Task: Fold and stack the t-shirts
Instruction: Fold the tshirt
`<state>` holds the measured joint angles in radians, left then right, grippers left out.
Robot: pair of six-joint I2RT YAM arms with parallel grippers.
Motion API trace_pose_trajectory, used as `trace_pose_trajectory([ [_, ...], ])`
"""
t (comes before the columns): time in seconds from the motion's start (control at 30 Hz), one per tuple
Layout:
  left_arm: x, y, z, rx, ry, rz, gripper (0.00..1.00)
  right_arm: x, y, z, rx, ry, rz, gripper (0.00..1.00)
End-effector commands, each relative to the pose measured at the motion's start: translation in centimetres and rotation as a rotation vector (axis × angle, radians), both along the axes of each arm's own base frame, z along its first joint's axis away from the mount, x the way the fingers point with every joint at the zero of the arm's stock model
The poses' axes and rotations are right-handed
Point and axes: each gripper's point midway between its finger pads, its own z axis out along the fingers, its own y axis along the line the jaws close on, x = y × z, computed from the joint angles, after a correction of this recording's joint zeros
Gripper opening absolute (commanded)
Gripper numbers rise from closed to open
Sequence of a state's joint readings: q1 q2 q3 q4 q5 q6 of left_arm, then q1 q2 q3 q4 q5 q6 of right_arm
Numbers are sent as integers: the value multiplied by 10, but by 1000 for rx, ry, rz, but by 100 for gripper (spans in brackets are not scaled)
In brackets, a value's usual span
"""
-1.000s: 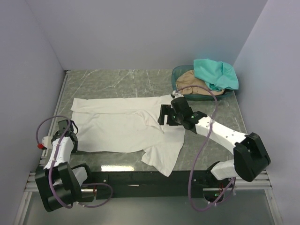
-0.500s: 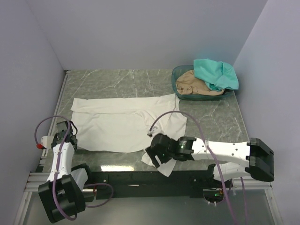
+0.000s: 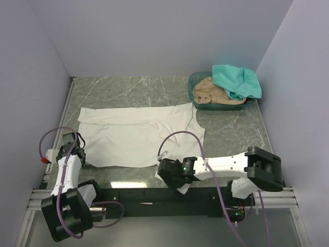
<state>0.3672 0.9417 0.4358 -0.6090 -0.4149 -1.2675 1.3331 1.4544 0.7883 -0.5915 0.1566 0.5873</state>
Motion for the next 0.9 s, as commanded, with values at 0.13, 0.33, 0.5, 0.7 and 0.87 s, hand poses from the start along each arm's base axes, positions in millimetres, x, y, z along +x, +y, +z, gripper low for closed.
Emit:
trace_pose_trajectory([
  [0.13,5,0,7,5,-30,-15,1,18,-3,-9,-74,-78,-83,51],
  [0.33,7,0,10,-1,-37,-18,1,44,-12,12,-60,-152,-180,2],
  [0.5,17,-5,18,-24,-61,-57,1,75,-20,38,-5,-170,-243,0],
  [0.7,32,-4,34,-38,-74,-81,1,111,-21,82,90,-216,-273,0],
  [0.87,53,-7,49,-49,-112,-115,1,151,-26,108,103,-276,-320,0],
])
